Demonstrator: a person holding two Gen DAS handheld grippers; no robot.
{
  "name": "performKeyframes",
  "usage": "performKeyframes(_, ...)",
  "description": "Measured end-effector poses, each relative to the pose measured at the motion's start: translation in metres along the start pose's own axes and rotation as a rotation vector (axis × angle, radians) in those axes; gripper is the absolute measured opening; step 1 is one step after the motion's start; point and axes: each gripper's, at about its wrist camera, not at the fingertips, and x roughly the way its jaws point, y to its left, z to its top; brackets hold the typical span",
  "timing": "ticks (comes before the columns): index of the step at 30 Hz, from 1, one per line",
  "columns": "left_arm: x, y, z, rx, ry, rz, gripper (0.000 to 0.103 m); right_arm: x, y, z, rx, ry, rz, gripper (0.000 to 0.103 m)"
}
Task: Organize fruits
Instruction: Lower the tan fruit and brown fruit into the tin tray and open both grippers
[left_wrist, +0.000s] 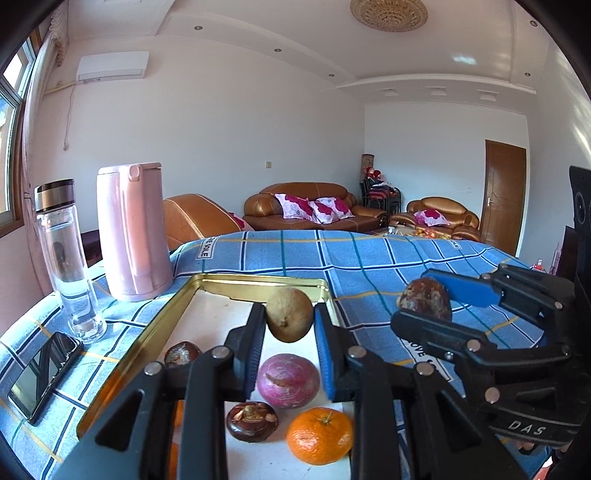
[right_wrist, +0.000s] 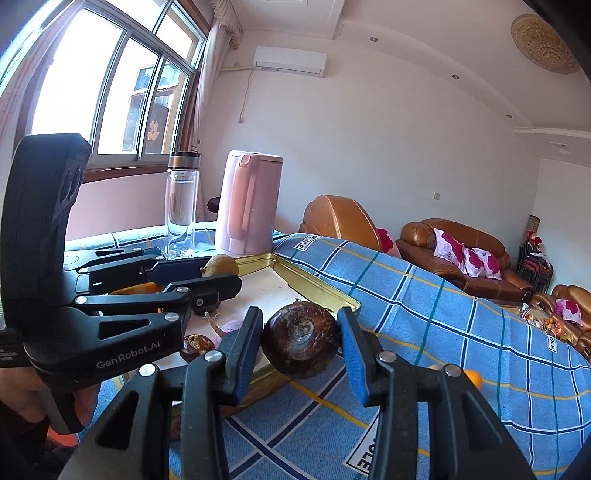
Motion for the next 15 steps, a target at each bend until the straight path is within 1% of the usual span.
performKeyframes(15,0.0,0.04,-0.01,-0.045,0.039,0.082,0.028,0.015,0.035,0.008,-0.037,0.014,0.082,0.044)
